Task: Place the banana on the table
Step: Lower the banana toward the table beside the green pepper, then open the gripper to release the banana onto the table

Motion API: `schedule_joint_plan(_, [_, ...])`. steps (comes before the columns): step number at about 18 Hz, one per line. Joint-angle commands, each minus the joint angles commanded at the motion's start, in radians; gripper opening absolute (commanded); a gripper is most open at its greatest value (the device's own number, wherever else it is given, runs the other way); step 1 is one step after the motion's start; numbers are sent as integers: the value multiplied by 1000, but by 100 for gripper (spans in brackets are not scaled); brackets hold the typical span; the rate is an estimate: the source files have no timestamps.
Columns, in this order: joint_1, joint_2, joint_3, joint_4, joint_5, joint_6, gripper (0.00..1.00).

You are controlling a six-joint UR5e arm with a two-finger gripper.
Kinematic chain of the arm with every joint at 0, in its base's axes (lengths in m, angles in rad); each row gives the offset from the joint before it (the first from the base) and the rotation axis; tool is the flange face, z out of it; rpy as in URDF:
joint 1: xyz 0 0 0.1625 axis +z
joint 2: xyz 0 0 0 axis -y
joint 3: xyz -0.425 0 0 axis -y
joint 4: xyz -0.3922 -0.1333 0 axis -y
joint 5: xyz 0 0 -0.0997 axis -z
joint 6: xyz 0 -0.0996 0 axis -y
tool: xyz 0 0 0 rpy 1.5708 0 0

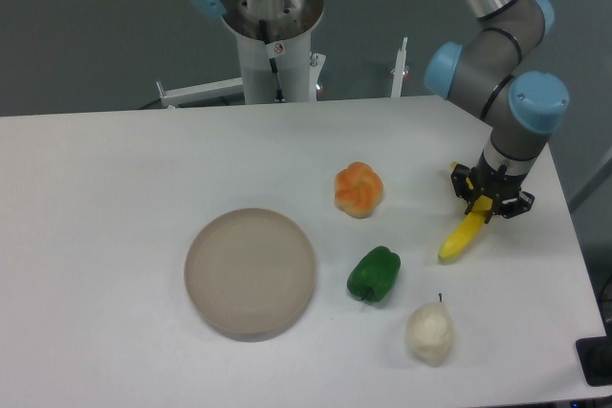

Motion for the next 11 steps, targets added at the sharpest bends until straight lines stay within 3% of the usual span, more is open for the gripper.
schedule_joint_plan(4, [0,2,9,0,0,-2,73])
schedule_joint_plan(7, [-12,20,47,-2,2,-5,100])
schedule_joint_plan(11, [-84,55,110,-3,14,-3,100])
